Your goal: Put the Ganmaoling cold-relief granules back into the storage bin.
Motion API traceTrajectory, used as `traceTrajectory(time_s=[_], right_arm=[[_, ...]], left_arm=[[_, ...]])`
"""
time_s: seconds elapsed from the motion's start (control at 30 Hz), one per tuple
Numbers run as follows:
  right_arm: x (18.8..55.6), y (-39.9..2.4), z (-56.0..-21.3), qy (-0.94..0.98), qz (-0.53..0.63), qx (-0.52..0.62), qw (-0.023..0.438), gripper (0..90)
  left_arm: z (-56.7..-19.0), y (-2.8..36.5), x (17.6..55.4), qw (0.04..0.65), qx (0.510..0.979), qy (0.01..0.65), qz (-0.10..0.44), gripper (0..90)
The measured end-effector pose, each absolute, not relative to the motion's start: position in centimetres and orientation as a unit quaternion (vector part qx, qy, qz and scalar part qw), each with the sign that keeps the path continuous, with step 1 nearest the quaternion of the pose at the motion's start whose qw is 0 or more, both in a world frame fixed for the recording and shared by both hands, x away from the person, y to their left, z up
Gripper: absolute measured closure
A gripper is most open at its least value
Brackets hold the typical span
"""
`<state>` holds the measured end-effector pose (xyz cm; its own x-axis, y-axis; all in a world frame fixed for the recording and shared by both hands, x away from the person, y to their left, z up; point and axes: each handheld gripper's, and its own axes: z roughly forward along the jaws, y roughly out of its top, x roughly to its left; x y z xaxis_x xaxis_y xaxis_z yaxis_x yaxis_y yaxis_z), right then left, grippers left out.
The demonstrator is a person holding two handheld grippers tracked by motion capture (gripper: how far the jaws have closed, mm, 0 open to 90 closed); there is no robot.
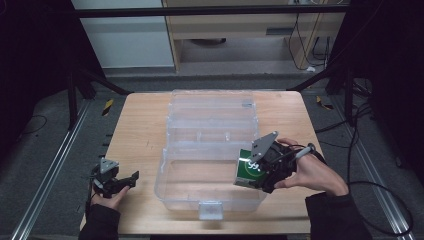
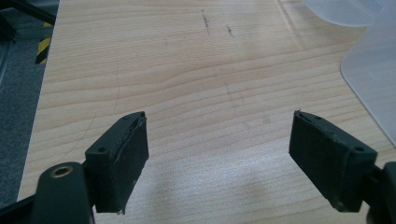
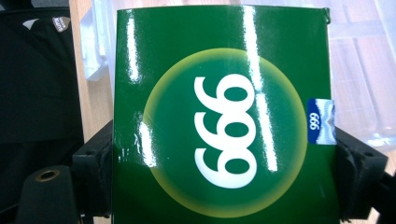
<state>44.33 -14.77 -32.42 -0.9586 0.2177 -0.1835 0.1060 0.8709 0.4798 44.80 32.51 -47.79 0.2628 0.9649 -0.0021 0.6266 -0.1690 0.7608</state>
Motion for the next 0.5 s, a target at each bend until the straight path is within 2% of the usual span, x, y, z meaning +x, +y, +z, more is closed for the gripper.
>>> traceTrajectory(time_s=[0.5], right_arm=[[44.6,-13.2,-34.7,0.971,0.206,0.058,0.108,16.1]], left_arm=[[-47.7,32.6,44.8,0.335,0.72,0.552,0.254,19.2]])
